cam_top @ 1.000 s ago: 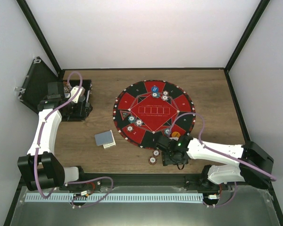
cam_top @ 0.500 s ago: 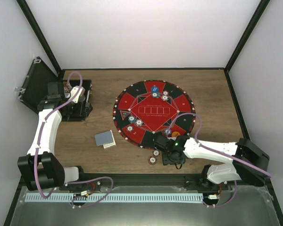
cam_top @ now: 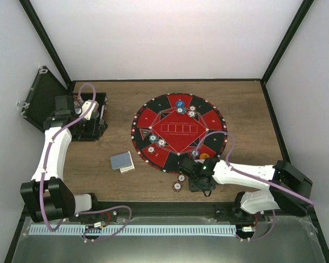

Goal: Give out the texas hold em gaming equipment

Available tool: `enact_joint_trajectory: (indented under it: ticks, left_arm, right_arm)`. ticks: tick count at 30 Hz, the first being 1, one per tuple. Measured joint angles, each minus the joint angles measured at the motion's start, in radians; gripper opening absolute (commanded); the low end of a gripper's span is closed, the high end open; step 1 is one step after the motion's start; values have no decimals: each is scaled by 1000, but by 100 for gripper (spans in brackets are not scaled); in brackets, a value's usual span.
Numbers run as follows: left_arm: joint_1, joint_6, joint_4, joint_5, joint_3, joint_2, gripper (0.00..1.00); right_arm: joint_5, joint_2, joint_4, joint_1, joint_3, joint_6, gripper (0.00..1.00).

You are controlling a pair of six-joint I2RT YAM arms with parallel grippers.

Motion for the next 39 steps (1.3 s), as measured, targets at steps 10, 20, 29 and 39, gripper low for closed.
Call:
enact_joint_trajectory:
  ticks: [10, 20, 29, 39]
  left_arm:
    - [0, 2, 0, 0, 0, -5, 100]
    - [0, 13, -2, -2, 0, -5, 100]
    - [1, 34, -16, -5, 0, -9, 100]
    - [2, 196, -98, 12, -2, -2, 100]
  right_arm:
    - [13, -2, -46, -5, 44, 4, 30]
    - [55, 1, -66, -224, 264, -144, 29]
    - [52, 78, 29, -489, 290, -310, 29]
    - [37, 289, 181, -627, 290, -395, 29]
